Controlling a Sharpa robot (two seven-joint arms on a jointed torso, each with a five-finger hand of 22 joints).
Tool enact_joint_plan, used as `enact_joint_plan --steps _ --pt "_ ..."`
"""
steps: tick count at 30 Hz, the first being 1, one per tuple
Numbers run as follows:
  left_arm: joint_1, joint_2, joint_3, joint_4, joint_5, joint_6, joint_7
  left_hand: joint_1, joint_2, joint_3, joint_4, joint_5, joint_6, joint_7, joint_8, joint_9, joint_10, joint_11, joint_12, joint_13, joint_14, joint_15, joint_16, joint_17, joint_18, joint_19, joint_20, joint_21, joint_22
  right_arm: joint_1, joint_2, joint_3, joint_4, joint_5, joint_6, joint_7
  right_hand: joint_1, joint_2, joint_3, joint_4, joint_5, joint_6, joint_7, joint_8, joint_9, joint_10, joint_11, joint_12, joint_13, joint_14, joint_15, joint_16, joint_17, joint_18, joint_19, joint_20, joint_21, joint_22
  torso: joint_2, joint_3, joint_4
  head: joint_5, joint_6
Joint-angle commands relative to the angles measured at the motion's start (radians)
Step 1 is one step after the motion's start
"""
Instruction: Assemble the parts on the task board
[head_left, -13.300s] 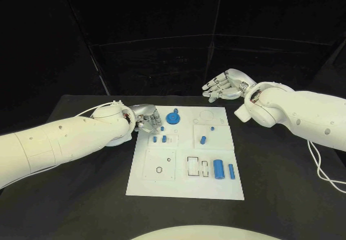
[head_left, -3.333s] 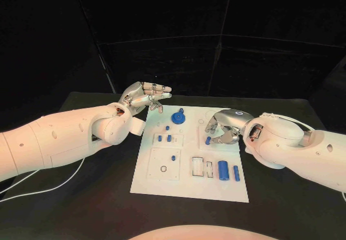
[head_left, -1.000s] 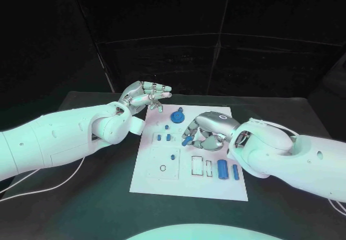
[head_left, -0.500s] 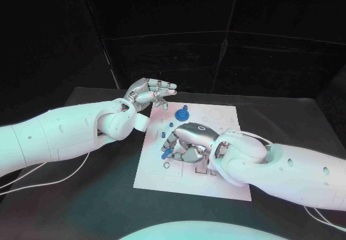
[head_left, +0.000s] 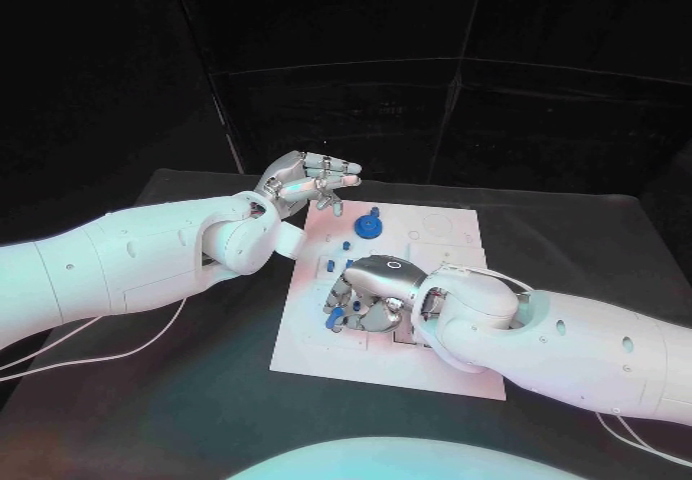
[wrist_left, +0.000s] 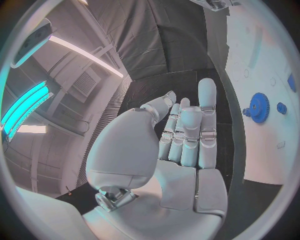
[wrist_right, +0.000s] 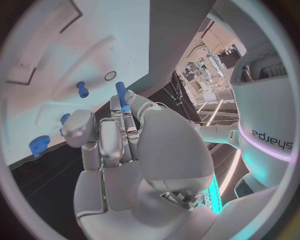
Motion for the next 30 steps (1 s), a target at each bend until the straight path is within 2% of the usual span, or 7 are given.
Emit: enact_joint_plan --steps 1,20,25,30 --pt "0.002 0.002 0.001 0.001 0.003 0.007 0.004 0.003 0.003 -0.004 -0.005 -0.001 -0.009 -0.001 0.001 0.001 -0.006 0.0 0.005 0.0 -0.007 0.001 0.002 -0.001 0.013 -0.005 0.002 -0.007 -0.002 0.0 0.004 0.001 -0.005 -0.046 0.053 -0.022 -0.002 -0.008 0.006 -0.001 0.007 -0.001 0.005 -0.004 0.0 -0.002 0.008 -0.004 0.0 0.028 -0.001 0.003 -0.002 -0.009 0.002 0.006 0.005 0.001 0.0 0.0002 -0.0005 0.001 -0.002" --pt "0.002 0.002 0.001 0.0 0.003 0.009 0.001 0.003 0.004 -0.004 -0.005 -0.001 -0.01 -0.001 0.001 0.001 -0.007 0.0 0.005 0.0 -0.007 0.001 0.003 -0.001 0.013 -0.005 0.002 -0.007 -0.002 -0.002 0.009 0.001 -0.01 -0.109 0.076 -0.084 -0.004 -0.011 0.005 -0.002 0.01 0.0 0.005 -0.004 0.0 0.0 0.007 -0.005 0.0 0.028 -0.001 0.004 -0.002 -0.009 0.002 0.007 0.006 0.002 -0.001 0.0 -0.0003 0.004 -0.008" --pt "0.002 0.001 0.001 0.001 0.003 0.009 0.001 0.003 0.004 -0.004 -0.005 -0.001 -0.01 -0.001 0.001 0.001 -0.007 0.0 0.005 0.0 -0.007 0.001 0.003 -0.001 0.013 -0.005 0.002 -0.007 -0.002 -0.003 0.008 0.001 -0.006 -0.12 0.079 -0.096 -0.005 -0.011 0.005 -0.002 0.011 0.001 0.005 -0.004 0.0 0.001 0.007 -0.004 0.0 0.028 -0.001 0.004 0.0 -0.009 0.002 0.007 0.007 0.003 0.0 -0.0006 0.0002 0.004 -0.005" --pt "0.002 0.001 0.001 0.002 0.003 0.009 0.001 0.003 0.004 -0.004 -0.005 -0.001 -0.01 -0.001 0.001 0.001 -0.007 0.0 0.005 0.0 -0.007 0.001 0.003 -0.001 0.013 -0.005 0.002 -0.007 -0.002 -0.003 0.014 0.0 -0.005 -0.123 0.089 -0.101 -0.006 -0.013 0.005 -0.003 0.012 0.002 0.004 -0.003 0.001 0.003 0.006 -0.004 0.001 0.028 -0.001 0.005 0.0 -0.009 0.002 0.007 0.007 0.003 0.0 0.0 -0.0003 0.004 -0.007"
